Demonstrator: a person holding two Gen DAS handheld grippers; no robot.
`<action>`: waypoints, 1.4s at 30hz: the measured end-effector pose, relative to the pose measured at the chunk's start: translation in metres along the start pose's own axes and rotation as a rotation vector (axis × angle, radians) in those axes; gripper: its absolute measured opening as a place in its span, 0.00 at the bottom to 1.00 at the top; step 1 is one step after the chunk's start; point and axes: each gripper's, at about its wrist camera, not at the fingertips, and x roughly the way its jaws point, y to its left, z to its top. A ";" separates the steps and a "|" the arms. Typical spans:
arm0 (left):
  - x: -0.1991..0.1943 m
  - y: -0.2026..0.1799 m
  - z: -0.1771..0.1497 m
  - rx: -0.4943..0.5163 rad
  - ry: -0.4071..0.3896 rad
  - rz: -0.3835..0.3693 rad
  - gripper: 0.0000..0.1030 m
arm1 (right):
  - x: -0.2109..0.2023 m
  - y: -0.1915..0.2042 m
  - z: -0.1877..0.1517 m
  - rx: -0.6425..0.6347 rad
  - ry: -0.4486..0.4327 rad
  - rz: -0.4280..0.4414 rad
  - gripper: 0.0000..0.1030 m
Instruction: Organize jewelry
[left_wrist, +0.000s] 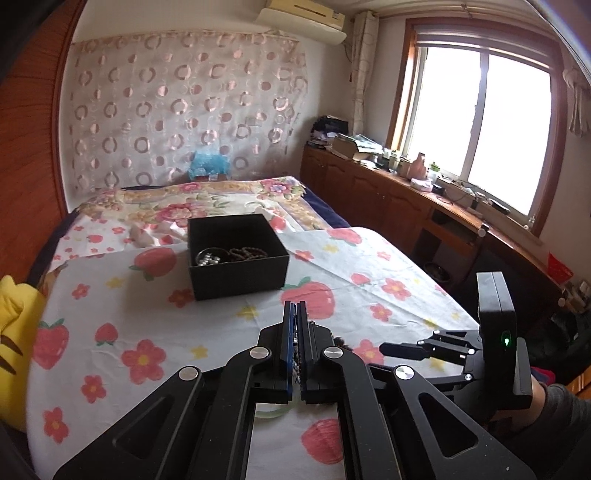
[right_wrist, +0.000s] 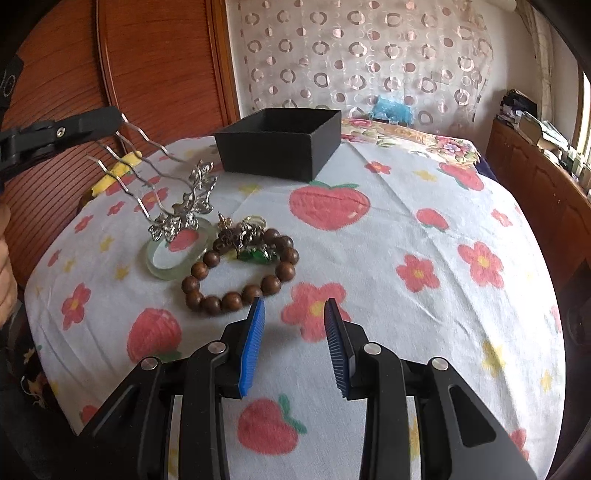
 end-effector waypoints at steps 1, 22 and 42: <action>0.000 0.002 0.000 -0.004 0.000 0.002 0.01 | 0.001 0.001 0.004 -0.001 0.002 0.007 0.35; -0.009 0.033 -0.009 -0.064 0.002 0.053 0.01 | 0.042 0.003 0.039 -0.066 0.074 -0.049 0.35; -0.007 0.033 -0.012 -0.062 0.004 0.054 0.01 | 0.030 0.002 0.045 -0.067 0.021 0.025 0.14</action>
